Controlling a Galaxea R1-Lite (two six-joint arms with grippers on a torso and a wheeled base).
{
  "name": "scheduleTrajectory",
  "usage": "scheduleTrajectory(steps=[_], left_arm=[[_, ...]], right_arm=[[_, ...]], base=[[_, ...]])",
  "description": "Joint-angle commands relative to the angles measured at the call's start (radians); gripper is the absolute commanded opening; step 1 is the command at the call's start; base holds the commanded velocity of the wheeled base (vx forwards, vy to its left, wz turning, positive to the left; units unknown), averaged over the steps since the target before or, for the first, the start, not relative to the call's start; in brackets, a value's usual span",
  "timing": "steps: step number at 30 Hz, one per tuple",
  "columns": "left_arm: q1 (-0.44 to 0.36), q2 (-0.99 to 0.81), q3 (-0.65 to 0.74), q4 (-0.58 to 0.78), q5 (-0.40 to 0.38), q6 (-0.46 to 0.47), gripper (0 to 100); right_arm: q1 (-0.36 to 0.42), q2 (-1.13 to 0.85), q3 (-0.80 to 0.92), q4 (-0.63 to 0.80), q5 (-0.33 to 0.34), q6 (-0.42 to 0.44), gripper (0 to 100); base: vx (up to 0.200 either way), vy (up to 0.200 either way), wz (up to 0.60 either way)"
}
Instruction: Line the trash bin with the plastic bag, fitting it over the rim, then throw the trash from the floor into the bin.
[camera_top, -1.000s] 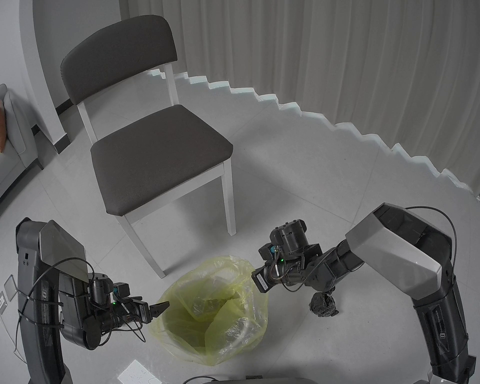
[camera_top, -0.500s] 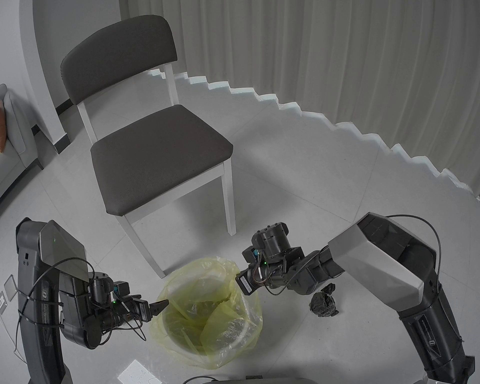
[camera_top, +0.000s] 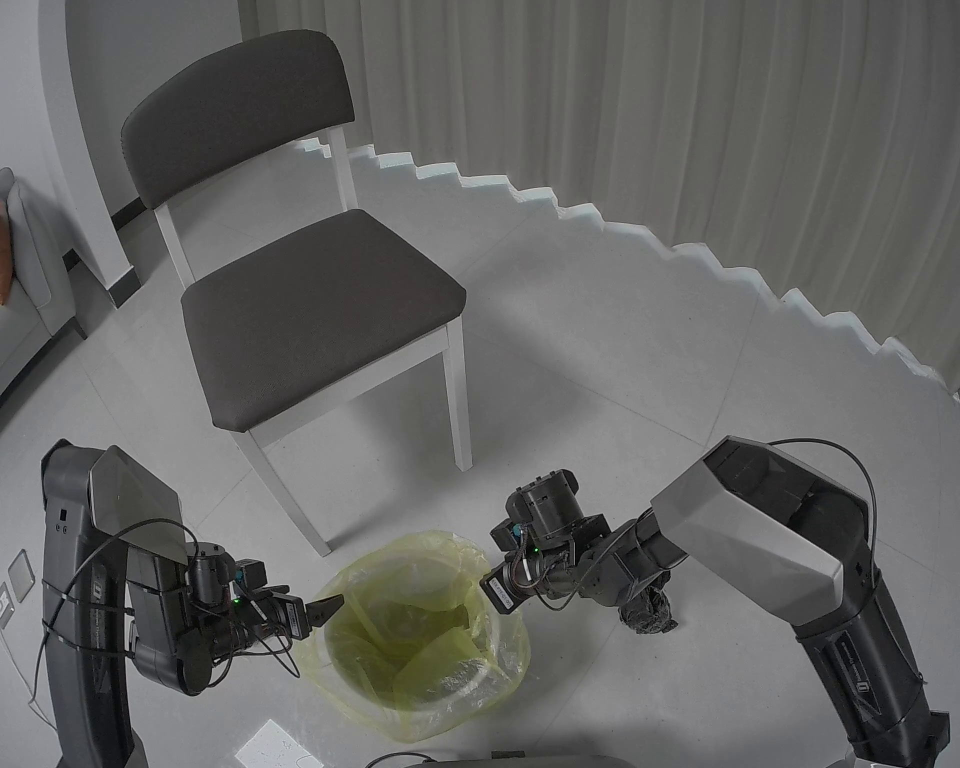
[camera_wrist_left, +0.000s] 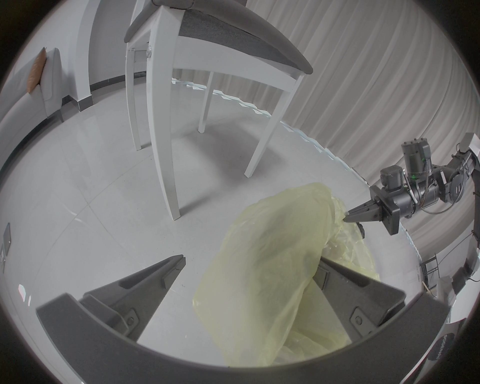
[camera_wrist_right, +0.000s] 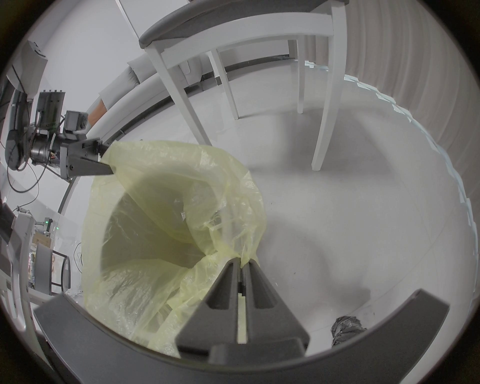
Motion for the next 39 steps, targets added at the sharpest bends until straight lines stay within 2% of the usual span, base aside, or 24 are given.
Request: scheduleTrajectory(steps=[1,3,4,16,26,35,36,39], left_arm=[[-0.016,0.017,-0.011,-0.018,0.000,-0.001,100],[-0.019,0.020,-0.010,-0.018,-0.001,0.004,100],[-0.026,0.020,-0.011,-0.018,-0.001,0.001,0],[0.004,0.016,-0.050,-0.018,0.012,-0.008,0],[0.005,0.080,-0.120,-0.013,0.011,-0.025,0],[-0.001,0.077,-0.097,-0.018,0.012,-0.038,0],[-0.003,0.076,-0.090,-0.018,0.012,-0.033,0],[-0.001,0.070,-0.088,-0.018,0.012,-0.033,0]], right_arm=[[0.002,-0.040,0.005,0.002,-0.001,-0.001,0],[-0.001,-0.051,0.014,0.002,-0.001,-0.001,0],[-0.001,-0.052,0.021,0.002,-0.001,-0.001,0],[-0.009,-0.042,0.022,-0.001,-0.002,-0.001,0],[-0.021,0.026,-0.053,0.017,-0.016,0.009,0],[-0.016,0.026,-0.065,0.049,-0.027,-0.005,0],[-0.015,0.021,-0.062,0.048,-0.033,-0.005,100],[-0.016,0.001,-0.045,0.048,-0.033,0.003,100]], base=[[0.000,0.000,0.00],[0.000,0.000,0.00],[0.000,0.000,0.00],[0.000,0.000,0.00],[0.000,0.000,0.00],[0.000,0.000,0.00],[0.000,0.000,0.00],[0.000,0.000,0.00]])
